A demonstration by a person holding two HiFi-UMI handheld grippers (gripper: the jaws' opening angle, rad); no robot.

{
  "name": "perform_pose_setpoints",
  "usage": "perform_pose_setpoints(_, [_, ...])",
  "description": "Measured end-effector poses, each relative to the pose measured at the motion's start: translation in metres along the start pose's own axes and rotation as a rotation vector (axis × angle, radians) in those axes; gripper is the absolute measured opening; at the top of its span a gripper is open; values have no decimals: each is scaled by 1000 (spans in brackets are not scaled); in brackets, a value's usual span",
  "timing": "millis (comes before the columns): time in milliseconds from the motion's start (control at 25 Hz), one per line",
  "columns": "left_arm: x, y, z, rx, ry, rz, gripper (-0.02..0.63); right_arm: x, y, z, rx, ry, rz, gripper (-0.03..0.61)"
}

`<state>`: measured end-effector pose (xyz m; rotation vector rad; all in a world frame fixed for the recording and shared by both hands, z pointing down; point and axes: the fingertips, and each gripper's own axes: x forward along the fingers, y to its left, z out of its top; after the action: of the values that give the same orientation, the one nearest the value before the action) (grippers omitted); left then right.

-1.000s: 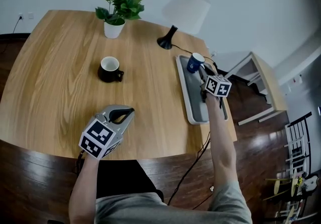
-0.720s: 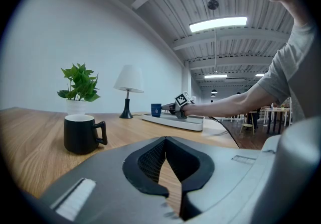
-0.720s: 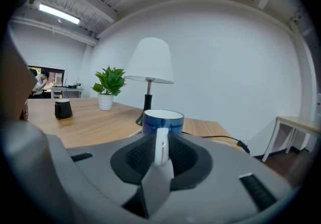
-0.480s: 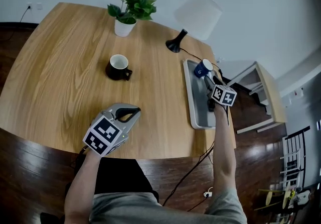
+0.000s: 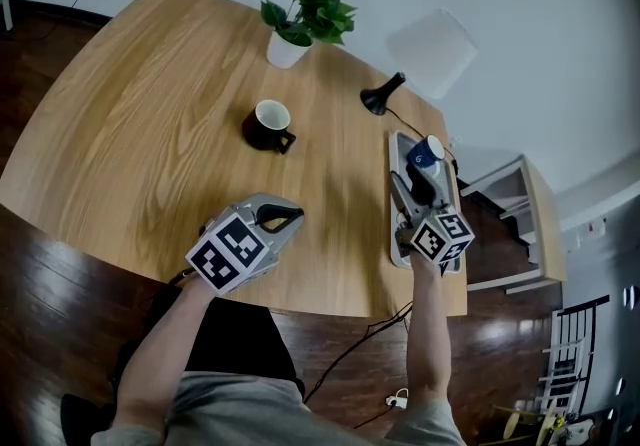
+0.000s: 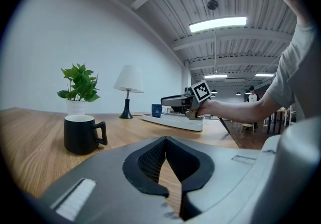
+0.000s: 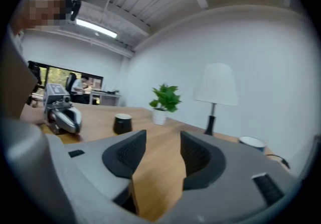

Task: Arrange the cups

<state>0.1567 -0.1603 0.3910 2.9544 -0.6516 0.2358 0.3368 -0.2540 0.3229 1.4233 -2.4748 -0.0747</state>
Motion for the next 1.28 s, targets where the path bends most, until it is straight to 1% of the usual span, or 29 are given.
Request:
perform_pose_setpoints(80, [1,0,0,-1,1,0,9,22,54,0,-12,5,141,204])
perform_pose_setpoints(160, [2,0,0,-1,2,-2,9,42,92,-5,4,11,234,204])
perform_pose_setpoints(240, [3,0,0,-1,3,-2,9,61,117,-15,15,28,286,204])
perform_pose_setpoints(320, [2,0,-1,-1,5,-2,9,76,133,-23,19,48,315,204])
perform_pose_setpoints(480, [3,-1,0,-2,5,0,9,103,148,-29,-3,75,325,204])
perform_pose_setpoints(640, [3,0,2,10,-3,-1,9,129,153,-20,-60,89,321,204])
perform_pose_setpoints(800, [3,-1,-1,0,9,-2,9,150,156,-16,-96,118,321,202])
perform_pose_setpoints(1200, [1,-1,0,7,2,-2,9,172,168,-18,-148,174,350,197])
perform_pose_setpoints(1280, [2,-1,-1,8,2,-3,9,176,168,-22,-157,192,347,133])
